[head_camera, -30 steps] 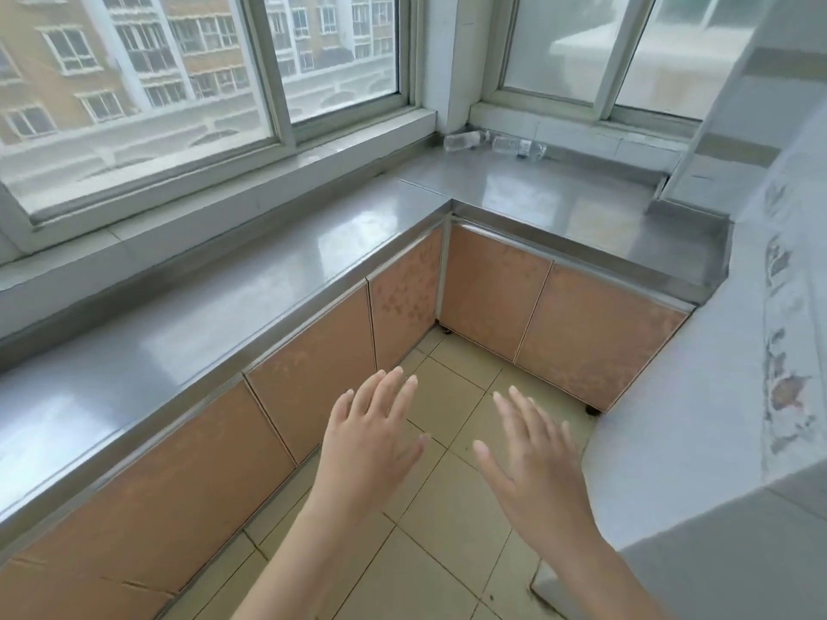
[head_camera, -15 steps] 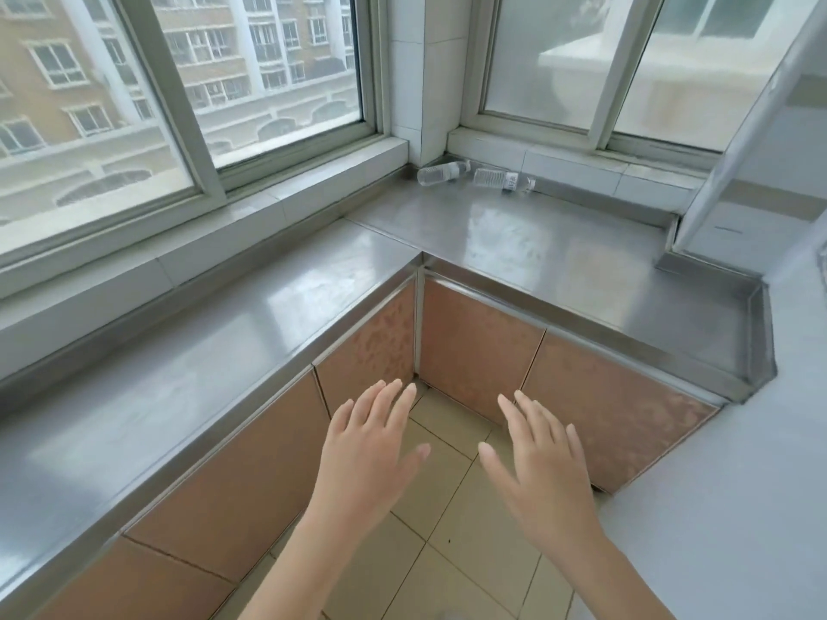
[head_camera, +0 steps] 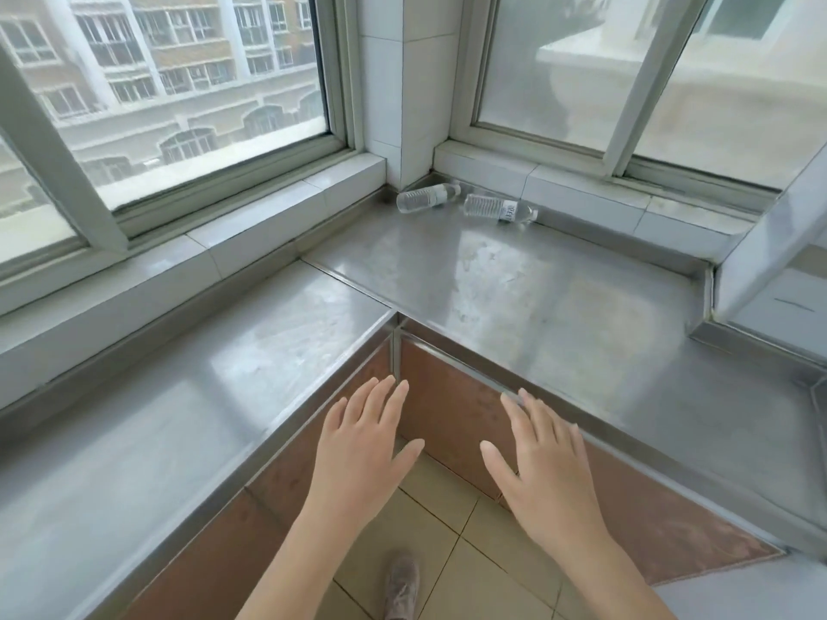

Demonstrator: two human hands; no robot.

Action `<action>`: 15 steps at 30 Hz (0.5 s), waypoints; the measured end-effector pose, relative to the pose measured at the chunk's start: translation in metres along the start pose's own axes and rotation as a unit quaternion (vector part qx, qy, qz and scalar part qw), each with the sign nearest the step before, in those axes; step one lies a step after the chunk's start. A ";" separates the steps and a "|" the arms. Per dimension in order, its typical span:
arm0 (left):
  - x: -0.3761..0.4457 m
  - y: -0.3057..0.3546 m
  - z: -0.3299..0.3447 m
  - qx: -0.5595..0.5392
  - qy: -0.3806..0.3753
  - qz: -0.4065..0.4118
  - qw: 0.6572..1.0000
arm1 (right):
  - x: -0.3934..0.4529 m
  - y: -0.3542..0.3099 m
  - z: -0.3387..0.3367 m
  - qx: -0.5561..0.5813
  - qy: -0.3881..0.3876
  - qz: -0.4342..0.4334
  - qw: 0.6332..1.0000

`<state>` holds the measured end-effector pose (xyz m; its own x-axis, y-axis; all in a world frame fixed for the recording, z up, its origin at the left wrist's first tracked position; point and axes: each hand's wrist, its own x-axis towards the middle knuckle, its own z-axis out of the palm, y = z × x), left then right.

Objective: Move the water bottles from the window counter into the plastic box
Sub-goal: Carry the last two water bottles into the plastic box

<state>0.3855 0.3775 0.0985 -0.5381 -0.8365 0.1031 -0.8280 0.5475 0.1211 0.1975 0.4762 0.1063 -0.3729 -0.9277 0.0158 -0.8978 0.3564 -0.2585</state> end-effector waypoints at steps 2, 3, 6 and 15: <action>0.044 -0.006 0.006 -0.020 -0.008 0.000 1.000 | 0.040 0.003 0.001 -0.007 -0.006 0.009 1.000; 0.064 -0.009 0.009 -0.029 -0.009 0.006 1.000 | 0.058 0.004 0.000 -0.009 -0.012 0.012 1.000; 0.123 -0.020 0.012 -0.037 -0.007 0.021 0.999 | 0.112 0.005 -0.003 -0.009 -0.024 0.025 0.999; 0.268 -0.043 0.022 -0.019 0.009 0.042 0.999 | 0.254 0.015 -0.006 -0.020 -0.022 0.039 0.999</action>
<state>0.2739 0.1293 0.0991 -0.6023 -0.7873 0.1317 -0.7732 0.6164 0.1492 0.0878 0.2472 0.1123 -0.4314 -0.9010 -0.0460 -0.8758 0.4304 -0.2186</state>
